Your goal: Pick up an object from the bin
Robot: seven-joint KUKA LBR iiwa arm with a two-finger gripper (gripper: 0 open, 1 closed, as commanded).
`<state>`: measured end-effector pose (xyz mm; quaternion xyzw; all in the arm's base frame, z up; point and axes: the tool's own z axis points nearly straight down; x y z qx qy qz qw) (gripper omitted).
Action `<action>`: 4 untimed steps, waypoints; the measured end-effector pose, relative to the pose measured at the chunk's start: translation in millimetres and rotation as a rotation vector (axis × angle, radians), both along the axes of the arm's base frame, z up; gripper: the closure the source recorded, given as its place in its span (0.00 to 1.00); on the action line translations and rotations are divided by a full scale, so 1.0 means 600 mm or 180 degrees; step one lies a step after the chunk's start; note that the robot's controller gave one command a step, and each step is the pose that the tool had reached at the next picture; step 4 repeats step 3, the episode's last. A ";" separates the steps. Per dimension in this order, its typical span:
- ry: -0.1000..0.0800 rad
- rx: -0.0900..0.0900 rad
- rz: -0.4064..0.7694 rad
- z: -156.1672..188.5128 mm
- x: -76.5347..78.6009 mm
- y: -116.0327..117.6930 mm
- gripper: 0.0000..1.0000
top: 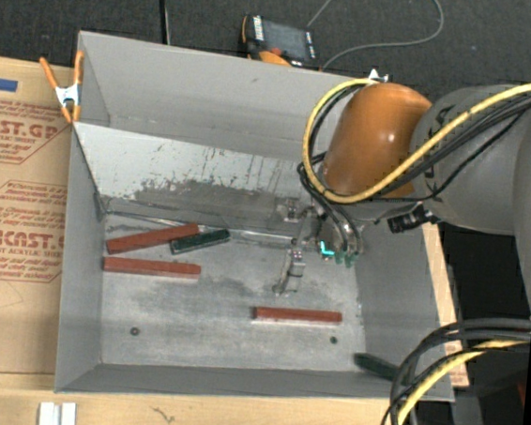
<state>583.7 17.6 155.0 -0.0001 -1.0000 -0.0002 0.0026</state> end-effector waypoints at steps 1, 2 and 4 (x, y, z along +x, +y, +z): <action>0.0015 -0.0002 0.0406 -0.123 -0.112 -0.088 0.00; -0.0016 0.0001 0.0414 -0.117 -0.105 -0.084 1.00; -0.0047 -0.0002 0.0449 0.089 -0.101 -0.050 1.00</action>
Offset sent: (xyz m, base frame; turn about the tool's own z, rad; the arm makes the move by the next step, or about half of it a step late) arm -0.0631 -0.0509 -0.0696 -0.1307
